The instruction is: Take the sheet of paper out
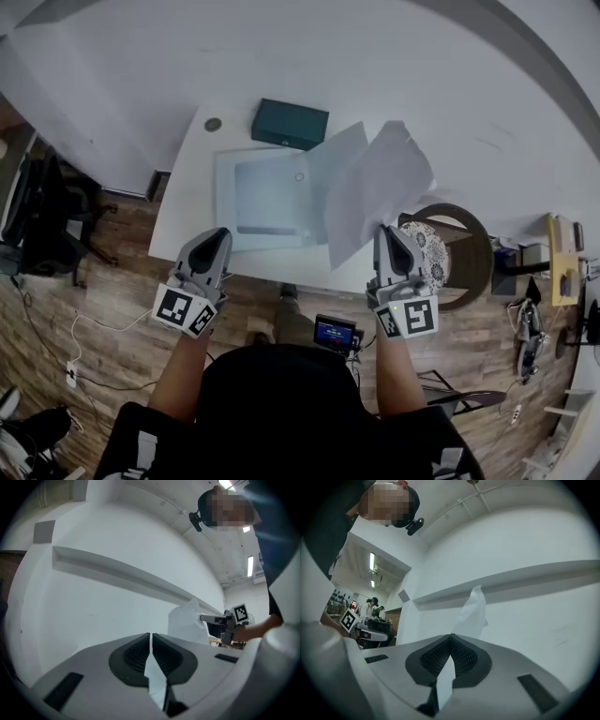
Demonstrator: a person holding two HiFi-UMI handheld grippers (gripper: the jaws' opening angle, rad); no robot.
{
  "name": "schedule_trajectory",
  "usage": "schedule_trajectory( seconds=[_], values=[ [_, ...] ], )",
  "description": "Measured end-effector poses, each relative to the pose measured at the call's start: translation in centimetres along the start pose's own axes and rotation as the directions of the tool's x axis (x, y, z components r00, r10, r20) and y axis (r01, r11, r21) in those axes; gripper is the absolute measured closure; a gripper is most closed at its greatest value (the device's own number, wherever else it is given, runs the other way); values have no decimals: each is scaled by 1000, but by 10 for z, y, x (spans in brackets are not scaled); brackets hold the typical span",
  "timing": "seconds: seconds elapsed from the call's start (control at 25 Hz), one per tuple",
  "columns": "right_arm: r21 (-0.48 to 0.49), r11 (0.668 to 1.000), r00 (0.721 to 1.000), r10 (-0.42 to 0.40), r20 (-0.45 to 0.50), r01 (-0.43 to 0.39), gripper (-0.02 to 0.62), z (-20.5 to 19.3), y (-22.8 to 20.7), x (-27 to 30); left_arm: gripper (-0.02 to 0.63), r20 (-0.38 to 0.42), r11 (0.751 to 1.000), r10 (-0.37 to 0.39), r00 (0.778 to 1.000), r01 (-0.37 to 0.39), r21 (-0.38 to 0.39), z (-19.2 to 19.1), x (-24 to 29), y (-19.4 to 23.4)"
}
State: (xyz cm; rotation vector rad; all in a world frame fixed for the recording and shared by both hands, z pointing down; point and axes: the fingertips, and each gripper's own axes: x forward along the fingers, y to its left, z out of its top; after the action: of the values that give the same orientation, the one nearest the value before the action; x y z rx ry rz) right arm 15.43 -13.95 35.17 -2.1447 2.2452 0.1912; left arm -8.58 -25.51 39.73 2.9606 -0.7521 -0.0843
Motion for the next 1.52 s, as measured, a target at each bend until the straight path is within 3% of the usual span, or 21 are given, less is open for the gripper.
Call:
schedule_trajectory(
  seconds=[0.56,0.8,1.04,1.52],
  values=[
    [21,1000,998,1,-59,0,584,-2,75,-119,601,7,999,-2,1000,2,-47,-17,-117,-66],
    [9,999,998,35,-60,-35,584,-1,80,-152,601,-15,1000,-3,1000,2,-20,-24,-129,-100],
    [-82,994,996,68,-59,-73,584,2,82,-197,601,-32,999,42,999,-42,-6,-23,-138,-148],
    [-5,990,987,139,-79,-140,584,-14,61,-310,601,-76,994,105,992,-104,22,-40,-182,-269]
  ],
)
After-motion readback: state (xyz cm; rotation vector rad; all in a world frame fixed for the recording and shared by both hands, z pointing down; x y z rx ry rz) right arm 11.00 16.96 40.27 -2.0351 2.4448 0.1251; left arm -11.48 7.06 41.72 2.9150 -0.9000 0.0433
